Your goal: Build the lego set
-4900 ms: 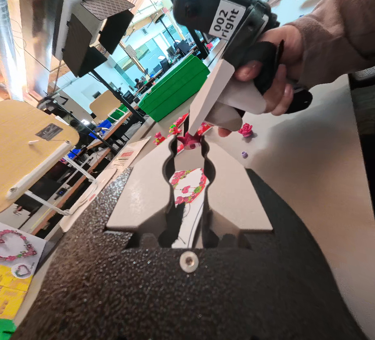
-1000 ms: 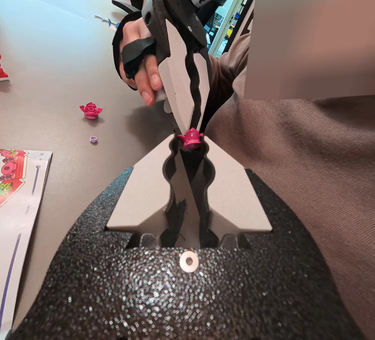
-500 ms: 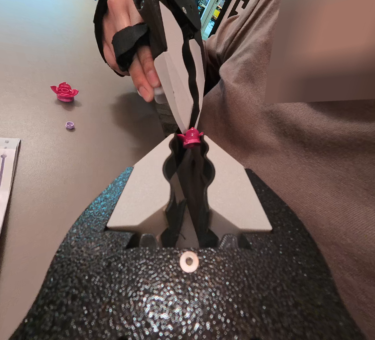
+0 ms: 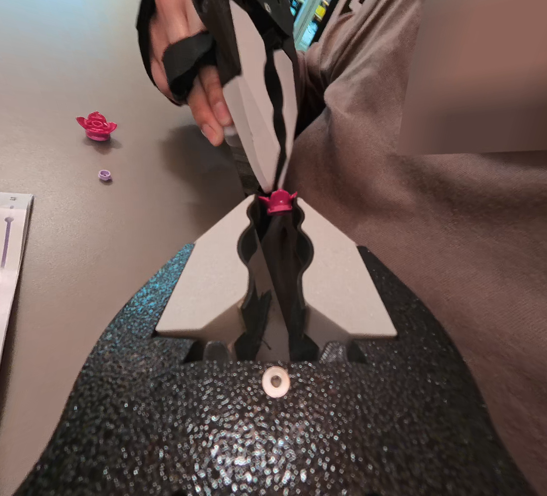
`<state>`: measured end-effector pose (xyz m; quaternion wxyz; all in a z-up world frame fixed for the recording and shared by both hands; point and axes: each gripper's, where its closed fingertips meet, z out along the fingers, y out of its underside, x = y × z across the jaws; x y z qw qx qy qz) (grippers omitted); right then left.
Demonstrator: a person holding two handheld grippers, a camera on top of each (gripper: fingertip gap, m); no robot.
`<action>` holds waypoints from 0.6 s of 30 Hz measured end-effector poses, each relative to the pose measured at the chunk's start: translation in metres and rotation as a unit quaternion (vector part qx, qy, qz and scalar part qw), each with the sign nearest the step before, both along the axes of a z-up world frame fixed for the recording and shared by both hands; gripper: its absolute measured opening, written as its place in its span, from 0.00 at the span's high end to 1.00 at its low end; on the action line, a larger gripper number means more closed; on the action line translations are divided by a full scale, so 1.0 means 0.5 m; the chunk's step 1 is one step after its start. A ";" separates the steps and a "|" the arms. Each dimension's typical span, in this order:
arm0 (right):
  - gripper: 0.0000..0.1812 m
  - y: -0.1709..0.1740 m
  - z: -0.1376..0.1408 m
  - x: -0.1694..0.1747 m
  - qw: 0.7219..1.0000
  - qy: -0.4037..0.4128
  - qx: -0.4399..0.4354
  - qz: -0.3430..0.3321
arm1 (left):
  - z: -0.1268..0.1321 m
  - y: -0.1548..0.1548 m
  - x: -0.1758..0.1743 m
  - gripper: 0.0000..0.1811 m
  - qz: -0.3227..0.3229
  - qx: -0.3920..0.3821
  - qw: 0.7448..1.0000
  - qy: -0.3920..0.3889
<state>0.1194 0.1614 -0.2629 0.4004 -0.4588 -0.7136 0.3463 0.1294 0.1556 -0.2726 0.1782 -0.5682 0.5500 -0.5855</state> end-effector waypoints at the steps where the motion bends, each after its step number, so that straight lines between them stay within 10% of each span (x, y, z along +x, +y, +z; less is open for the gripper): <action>1: 1.00 0.006 0.000 0.005 1.000 -0.002 0.003 -0.007 | -0.007 0.004 -0.006 0.90 0.001 0.007 1.000 0.008; 18: 0.95 0.013 0.017 -0.014 0.997 0.042 -0.055 -0.017 | 0.014 0.016 0.001 0.90 0.020 -0.016 0.999 -0.020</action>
